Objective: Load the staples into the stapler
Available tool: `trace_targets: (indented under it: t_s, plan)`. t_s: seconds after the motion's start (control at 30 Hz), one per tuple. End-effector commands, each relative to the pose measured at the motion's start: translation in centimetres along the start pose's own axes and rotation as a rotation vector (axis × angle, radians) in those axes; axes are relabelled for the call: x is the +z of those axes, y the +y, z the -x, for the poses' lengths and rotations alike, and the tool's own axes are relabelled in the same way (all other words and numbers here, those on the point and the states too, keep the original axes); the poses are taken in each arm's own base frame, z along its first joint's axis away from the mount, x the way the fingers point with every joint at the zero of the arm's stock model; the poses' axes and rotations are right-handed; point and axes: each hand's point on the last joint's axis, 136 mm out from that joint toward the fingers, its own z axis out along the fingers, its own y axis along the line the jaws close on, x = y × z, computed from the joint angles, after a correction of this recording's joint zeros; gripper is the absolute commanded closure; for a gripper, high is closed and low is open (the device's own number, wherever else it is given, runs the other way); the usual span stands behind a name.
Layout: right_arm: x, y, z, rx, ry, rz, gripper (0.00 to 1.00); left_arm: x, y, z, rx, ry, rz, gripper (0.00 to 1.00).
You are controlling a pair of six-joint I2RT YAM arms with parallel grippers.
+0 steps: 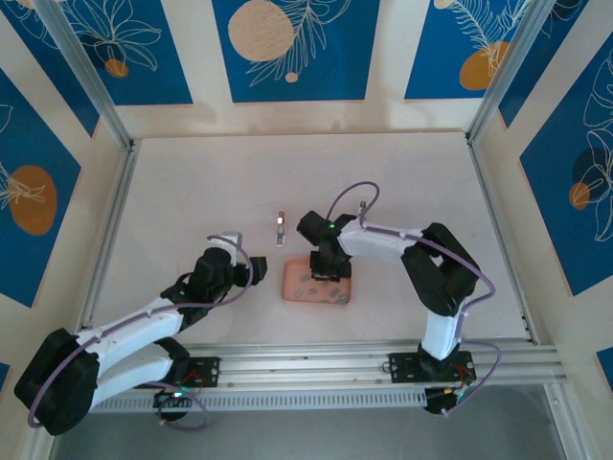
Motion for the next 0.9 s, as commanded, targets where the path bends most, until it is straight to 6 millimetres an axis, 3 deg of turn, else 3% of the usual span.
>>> trace_targets:
  t_s: [0.0, 0.1, 0.23, 0.53, 0.87]
  plan:
    - [-3.7, 0.0, 2.6, 0.018, -0.192, 0.061, 0.84, 0.1, -0.1, 2.6, -0.007, -0.119, 0.012, 0.14]
    - [-5.5, -1.0, 3.9, 0.043, -0.254, 0.083, 0.84, 0.4, -0.4, 3.9, 0.042, -0.146, 0.019, 0.14]
    - [-6.4, -3.1, 6.2, 0.082, -0.282, 0.108, 0.84, 1.6, -1.1, 4.9, 0.095, -0.138, 0.025, 0.13]
    - [-5.4, -7.6, 11.0, 0.137, -0.284, 0.107, 0.84, 4.2, -1.5, 6.5, 0.037, -0.164, 0.058, 0.14]
    - [-4.2, -9.3, 15.0, 0.113, -0.285, 0.084, 0.84, 6.1, -1.6, 6.7, 0.041, -0.143, 0.088, 0.14]
